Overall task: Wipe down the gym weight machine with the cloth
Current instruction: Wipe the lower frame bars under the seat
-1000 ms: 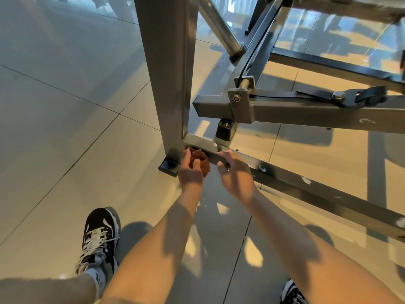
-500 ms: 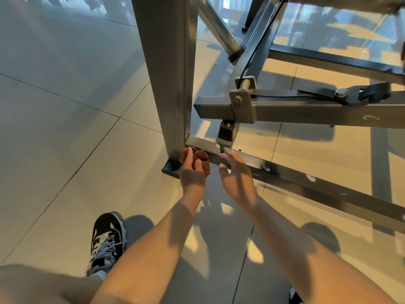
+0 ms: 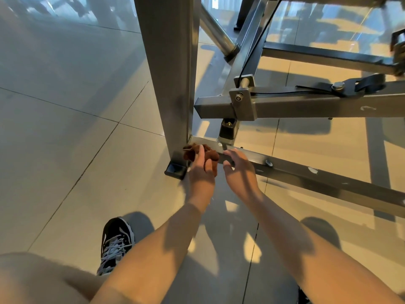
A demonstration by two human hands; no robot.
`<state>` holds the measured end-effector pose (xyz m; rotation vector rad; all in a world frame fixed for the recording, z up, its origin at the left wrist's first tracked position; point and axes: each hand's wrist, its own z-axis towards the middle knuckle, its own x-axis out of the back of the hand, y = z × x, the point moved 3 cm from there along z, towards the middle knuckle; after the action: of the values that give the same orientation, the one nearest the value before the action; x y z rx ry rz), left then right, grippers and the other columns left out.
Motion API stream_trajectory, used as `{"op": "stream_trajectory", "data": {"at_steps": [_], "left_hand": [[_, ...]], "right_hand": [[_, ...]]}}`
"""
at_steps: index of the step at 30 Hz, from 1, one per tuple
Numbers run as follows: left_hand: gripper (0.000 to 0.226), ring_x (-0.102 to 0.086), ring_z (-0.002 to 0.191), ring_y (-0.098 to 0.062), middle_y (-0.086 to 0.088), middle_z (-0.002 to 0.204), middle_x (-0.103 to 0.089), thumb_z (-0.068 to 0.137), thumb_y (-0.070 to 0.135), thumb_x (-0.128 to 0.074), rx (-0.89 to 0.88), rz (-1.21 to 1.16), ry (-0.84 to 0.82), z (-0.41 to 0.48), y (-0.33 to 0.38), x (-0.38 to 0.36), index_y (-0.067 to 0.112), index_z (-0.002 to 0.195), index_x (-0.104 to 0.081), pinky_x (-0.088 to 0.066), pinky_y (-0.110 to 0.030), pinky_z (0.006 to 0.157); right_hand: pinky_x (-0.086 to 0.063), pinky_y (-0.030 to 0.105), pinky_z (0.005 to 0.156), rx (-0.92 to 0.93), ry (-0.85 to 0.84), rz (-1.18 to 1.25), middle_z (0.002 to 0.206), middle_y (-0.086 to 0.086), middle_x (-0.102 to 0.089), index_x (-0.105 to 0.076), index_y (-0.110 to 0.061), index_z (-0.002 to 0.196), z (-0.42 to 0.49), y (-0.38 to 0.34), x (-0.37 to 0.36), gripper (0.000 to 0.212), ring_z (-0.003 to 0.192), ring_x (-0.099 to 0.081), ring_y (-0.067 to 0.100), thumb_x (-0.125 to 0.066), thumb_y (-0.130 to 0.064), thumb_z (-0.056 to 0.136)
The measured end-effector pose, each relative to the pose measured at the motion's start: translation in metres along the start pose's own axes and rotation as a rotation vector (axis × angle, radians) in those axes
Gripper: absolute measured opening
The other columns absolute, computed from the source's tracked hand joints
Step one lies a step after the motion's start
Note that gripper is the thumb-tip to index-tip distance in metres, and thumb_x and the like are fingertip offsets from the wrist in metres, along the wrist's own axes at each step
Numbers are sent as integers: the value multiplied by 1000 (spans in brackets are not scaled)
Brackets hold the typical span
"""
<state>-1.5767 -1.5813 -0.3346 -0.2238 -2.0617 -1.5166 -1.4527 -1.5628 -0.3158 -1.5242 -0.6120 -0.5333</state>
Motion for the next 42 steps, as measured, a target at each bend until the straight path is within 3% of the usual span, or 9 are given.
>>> {"op": "stream_trajectory", "data": {"at_steps": [3, 7, 11, 19, 25, 31, 34, 38, 42], "left_hand": [[62, -44, 141, -26, -12, 158, -39, 104, 15, -54, -163, 110, -172, -15, -7, -16, 26, 159, -28, -42, -40, 113], [58, -46, 139, -29, -14, 148, -51, 99, 8, -58, -297, 183, -12, 0, -12, -2, 16, 154, -41, -44, -48, 113], [49, -46, 137, -35, -15, 144, -56, 100, 21, -42, -317, 297, 156, 13, 9, 6, 10, 147, -50, -41, -53, 114], [39, -53, 124, -22, -1, 127, -64, 103, 23, -53, -597, 552, -62, 21, 54, -25, 23, 143, -51, -31, -40, 120], [34, -58, 112, -16, 2, 120, -67, 107, 31, -39, -473, 293, 60, 46, 19, 15, 23, 130, -62, -40, -45, 114], [34, -58, 119, -24, -4, 130, -64, 100, 20, -58, -577, 453, -82, 15, 39, -29, 21, 134, -60, -48, -39, 105], [34, -57, 124, -20, -1, 134, -64, 103, 23, -53, -666, 479, -39, 23, 26, -10, 23, 137, -59, -45, -37, 110], [36, -43, 141, -23, -3, 145, -57, 107, 21, -42, -433, 275, 89, 35, 4, 17, 21, 139, -59, -32, -42, 121], [34, -39, 142, -24, -7, 144, -55, 106, 17, -43, -332, 190, 39, 29, 13, -9, 18, 135, -61, -33, -48, 121]], "right_hand": [[-35, -5, 68, -20, 7, 13, 132, 7, -60, -59, -15, 137, 1, 0, 3, 33, 104, -50, 7, -50, -15, 105], [-42, 15, 90, 13, 38, 18, 129, 8, -66, -64, -13, 131, 4, 1, 6, 30, 115, -60, 20, -52, -13, 104], [-40, 12, 85, 58, 62, -35, 122, 11, -69, -66, -8, 127, 3, 4, 14, 29, 109, -62, 23, -50, -10, 104], [-37, -1, 69, -86, 52, 96, 115, 8, -70, -63, -13, 128, 13, 15, 27, 32, 100, -64, 23, -45, -10, 102], [-37, 13, 91, -150, 30, 88, 141, 8, -61, -52, -15, 145, 11, 11, 23, 40, 125, -58, 24, -44, -15, 106], [-39, -2, 61, -220, 45, 207, 111, -1, -59, -44, -15, 149, 11, 16, 29, 43, 95, -57, 14, -44, -10, 106], [-40, 3, 65, -144, 16, 128, 106, 5, -65, -57, -11, 132, 7, 10, 25, 31, 90, -61, 16, -44, -8, 104], [-39, 16, 91, -82, 16, 11, 132, 11, -63, -58, -12, 137, 2, 12, 19, 36, 112, -59, 20, -44, -17, 105], [-35, 8, 89, -73, 10, 53, 132, 12, -64, -56, -10, 139, 0, 12, 26, 36, 116, -60, 23, -45, -16, 106]]}}
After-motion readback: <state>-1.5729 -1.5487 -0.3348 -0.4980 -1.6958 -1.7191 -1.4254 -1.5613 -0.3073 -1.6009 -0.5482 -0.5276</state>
